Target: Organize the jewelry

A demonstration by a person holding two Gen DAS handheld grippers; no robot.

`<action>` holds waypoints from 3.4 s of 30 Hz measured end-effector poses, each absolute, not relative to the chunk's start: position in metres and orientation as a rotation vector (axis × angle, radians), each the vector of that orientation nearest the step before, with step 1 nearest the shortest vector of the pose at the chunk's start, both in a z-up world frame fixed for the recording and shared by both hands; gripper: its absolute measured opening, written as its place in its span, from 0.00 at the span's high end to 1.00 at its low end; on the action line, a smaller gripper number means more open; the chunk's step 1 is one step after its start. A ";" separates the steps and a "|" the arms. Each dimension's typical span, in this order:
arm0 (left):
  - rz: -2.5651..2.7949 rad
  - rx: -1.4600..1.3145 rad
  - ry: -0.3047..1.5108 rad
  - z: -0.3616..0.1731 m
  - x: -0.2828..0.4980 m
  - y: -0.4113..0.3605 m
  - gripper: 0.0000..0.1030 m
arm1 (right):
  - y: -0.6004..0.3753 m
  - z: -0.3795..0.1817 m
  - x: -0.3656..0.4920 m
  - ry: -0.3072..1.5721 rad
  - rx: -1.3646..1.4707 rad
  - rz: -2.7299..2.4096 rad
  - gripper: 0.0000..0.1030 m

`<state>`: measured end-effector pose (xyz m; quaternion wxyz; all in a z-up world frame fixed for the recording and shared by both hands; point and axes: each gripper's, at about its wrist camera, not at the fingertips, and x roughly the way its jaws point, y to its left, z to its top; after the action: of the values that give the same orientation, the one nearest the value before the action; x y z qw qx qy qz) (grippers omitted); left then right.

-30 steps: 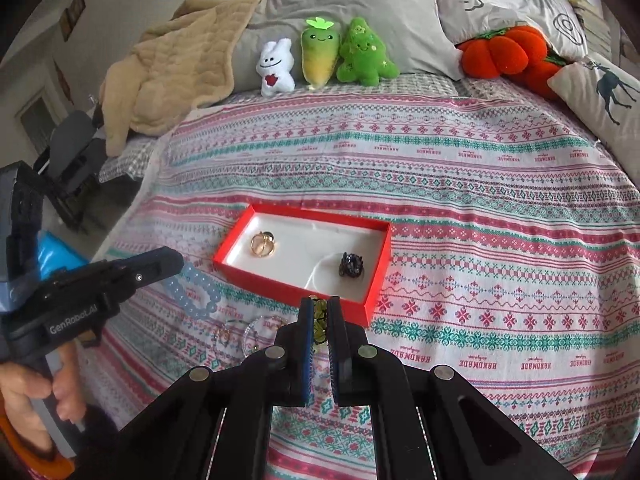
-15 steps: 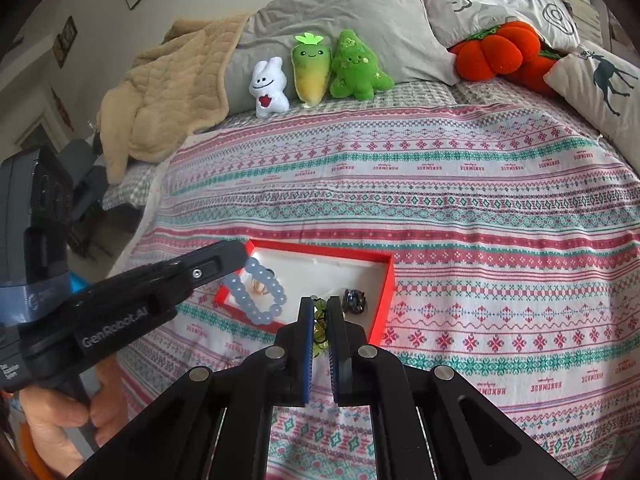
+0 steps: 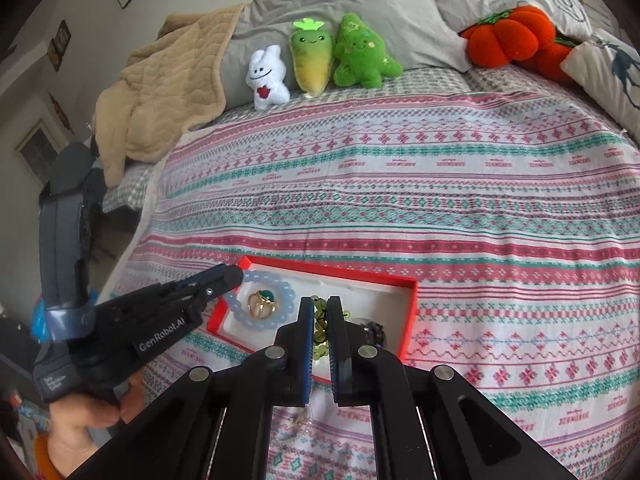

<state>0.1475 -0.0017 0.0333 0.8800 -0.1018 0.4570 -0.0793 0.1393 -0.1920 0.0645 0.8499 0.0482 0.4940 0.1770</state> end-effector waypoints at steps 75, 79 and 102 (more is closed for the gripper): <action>-0.160 0.032 1.286 -0.021 0.040 0.025 0.22 | -0.203 0.003 0.051 1.274 -0.275 0.316 0.31; -0.178 0.033 1.286 -0.025 0.039 0.024 0.22 | -0.198 -0.004 0.050 1.288 -0.304 0.319 0.31; -0.213 0.144 1.206 -0.030 0.066 -0.027 0.81 | -0.182 -0.021 0.066 1.309 -0.337 0.323 0.31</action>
<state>0.0656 -0.0265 -0.0303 0.8158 0.0677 0.5656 -0.1001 0.0661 -0.1823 -0.0208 0.7682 -0.1555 0.6030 0.1486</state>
